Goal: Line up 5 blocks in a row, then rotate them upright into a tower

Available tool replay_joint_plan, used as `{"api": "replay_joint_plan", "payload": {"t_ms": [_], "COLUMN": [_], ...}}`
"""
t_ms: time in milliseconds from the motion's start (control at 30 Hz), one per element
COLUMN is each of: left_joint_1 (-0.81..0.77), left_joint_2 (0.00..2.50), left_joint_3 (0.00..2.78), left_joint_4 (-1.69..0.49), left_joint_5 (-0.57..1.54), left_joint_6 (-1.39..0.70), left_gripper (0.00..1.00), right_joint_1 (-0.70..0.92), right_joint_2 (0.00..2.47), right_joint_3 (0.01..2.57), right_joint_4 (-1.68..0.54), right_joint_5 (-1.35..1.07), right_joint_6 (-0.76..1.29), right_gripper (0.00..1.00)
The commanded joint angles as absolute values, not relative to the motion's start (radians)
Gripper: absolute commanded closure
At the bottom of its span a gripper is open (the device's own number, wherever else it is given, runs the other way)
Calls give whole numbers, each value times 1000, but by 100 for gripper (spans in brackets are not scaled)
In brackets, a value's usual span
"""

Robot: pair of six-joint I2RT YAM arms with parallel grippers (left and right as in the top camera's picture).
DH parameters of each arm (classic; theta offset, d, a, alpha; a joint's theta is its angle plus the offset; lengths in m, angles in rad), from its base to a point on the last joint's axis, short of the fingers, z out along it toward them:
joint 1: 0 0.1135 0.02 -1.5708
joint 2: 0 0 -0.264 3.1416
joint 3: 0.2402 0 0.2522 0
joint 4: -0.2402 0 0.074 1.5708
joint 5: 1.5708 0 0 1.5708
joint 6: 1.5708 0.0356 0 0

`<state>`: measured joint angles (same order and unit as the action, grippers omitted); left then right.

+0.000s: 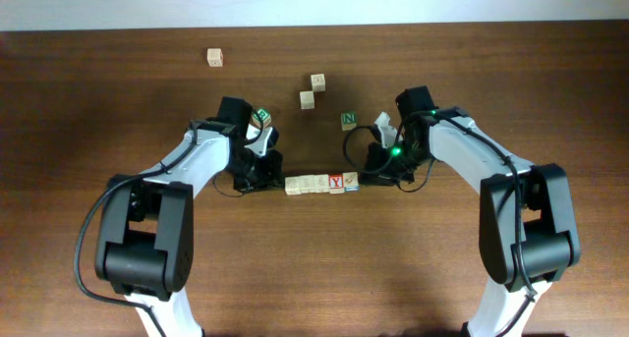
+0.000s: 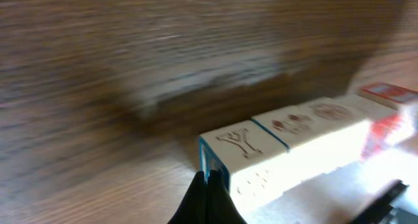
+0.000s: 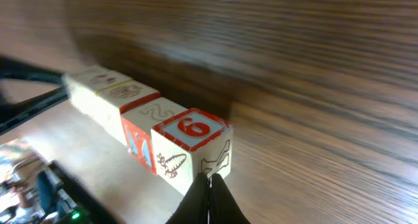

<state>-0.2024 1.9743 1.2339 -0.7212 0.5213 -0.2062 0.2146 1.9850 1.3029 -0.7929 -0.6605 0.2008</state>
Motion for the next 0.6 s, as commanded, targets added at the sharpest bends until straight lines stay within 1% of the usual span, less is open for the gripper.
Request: {"api": "replay_joint_plan", "payload": {"t_ms": [0, 567], "left_joint_1": [-226, -226], "left_joint_2": [1982, 1982], "left_joint_3": [1229, 1229], "left_joint_4": [-714, -714], "left_joint_5": [580, 580], "left_joint_6": [-212, -215], "left_gripper": [100, 100], "right_joint_1": [248, 250], "right_joint_2": [1996, 1966], "right_joint_3": [1296, 1311], "right_joint_4": [-778, -778], "right_joint_5": [-863, -872], "right_joint_6": [172, 173], "right_gripper": [95, 95]}}
